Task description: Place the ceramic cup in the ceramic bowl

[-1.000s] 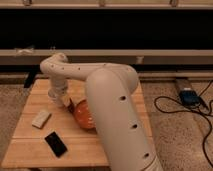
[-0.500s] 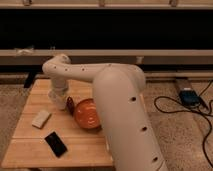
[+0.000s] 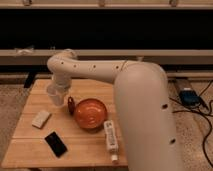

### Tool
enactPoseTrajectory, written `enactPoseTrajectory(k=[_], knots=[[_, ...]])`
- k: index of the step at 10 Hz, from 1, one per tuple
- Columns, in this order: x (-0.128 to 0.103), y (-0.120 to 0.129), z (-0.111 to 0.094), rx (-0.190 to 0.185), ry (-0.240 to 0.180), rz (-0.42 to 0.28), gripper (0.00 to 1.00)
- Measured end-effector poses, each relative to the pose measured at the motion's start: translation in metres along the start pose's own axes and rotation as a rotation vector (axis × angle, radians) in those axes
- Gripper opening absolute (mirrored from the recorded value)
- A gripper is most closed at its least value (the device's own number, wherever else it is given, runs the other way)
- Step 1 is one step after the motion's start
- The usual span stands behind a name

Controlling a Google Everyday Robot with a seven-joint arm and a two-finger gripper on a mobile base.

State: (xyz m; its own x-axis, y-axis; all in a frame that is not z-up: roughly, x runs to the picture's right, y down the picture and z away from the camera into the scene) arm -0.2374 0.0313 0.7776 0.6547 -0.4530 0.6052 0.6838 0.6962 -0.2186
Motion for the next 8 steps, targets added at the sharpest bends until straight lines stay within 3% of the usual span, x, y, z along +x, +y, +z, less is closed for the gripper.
enactPoseTrajectory(k=[4, 8], knots=[[0.03, 0.05, -0.041, 0.051, 0.025, 0.067, 0.0], [0.063, 0.095, -0.052, 0.055, 0.047, 0.172, 0.01]])
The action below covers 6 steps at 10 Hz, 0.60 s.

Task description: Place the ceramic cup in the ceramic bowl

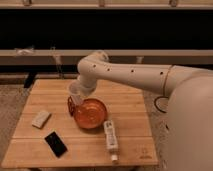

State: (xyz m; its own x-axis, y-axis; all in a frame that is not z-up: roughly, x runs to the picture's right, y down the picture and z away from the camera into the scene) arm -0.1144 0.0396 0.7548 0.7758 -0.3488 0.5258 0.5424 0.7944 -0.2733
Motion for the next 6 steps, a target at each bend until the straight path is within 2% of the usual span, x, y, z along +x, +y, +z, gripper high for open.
enactPoseTrajectory(k=[1, 2, 4, 5, 6], knots=[[0.009, 0.009, 0.002, -0.009, 0.004, 0.026, 0.07], [0.018, 0.019, 0.007, -0.027, 0.006, 0.05, 0.18], [0.02, 0.028, 0.02, -0.056, 0.001, 0.072, 0.35], [0.02, 0.033, 0.026, -0.069, 0.0, 0.084, 0.45], [0.025, 0.041, 0.034, -0.09, 0.005, 0.101, 0.59]])
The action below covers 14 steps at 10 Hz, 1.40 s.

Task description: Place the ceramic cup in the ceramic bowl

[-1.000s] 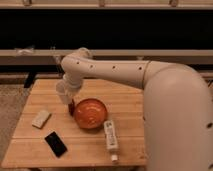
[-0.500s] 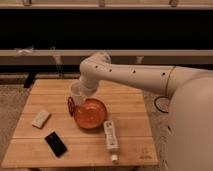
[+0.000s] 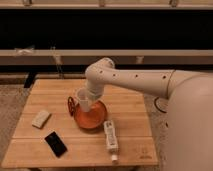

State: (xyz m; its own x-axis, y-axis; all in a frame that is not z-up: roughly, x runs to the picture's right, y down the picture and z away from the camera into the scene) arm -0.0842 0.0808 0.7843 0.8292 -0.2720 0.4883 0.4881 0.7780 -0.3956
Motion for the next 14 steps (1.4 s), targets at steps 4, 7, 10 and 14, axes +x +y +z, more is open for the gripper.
enactPoseTrajectory(k=[4, 7, 10, 14], knots=[[0.004, 0.013, 0.015, -0.038, 0.021, 0.025, 0.8], [0.009, 0.022, 0.019, -0.052, 0.038, 0.04, 0.8], [0.01, 0.021, 0.006, -0.042, 0.051, 0.038, 0.8], [0.006, 0.009, -0.039, -0.031, 0.069, 0.001, 0.8]])
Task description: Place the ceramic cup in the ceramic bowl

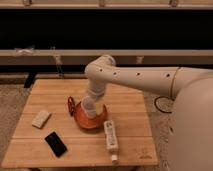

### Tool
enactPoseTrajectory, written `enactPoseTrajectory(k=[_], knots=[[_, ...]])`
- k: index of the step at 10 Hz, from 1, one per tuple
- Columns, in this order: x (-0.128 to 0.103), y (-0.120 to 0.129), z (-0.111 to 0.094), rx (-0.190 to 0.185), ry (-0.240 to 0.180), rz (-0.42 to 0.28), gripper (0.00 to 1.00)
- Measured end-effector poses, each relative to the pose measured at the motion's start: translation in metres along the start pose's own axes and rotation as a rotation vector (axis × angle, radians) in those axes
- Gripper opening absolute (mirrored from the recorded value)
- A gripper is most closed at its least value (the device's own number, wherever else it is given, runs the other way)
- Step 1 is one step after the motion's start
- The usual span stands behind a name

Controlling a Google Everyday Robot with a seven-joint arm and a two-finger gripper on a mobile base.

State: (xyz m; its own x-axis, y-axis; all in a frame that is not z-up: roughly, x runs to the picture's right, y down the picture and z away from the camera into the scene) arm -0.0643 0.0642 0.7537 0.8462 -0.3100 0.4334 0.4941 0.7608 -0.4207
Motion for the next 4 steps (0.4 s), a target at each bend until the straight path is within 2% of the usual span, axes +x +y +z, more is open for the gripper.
enactPoseTrajectory(k=[4], knots=[[-0.0002, -0.0033, -0.0043, -0.012, 0.0, -0.019, 0.8]])
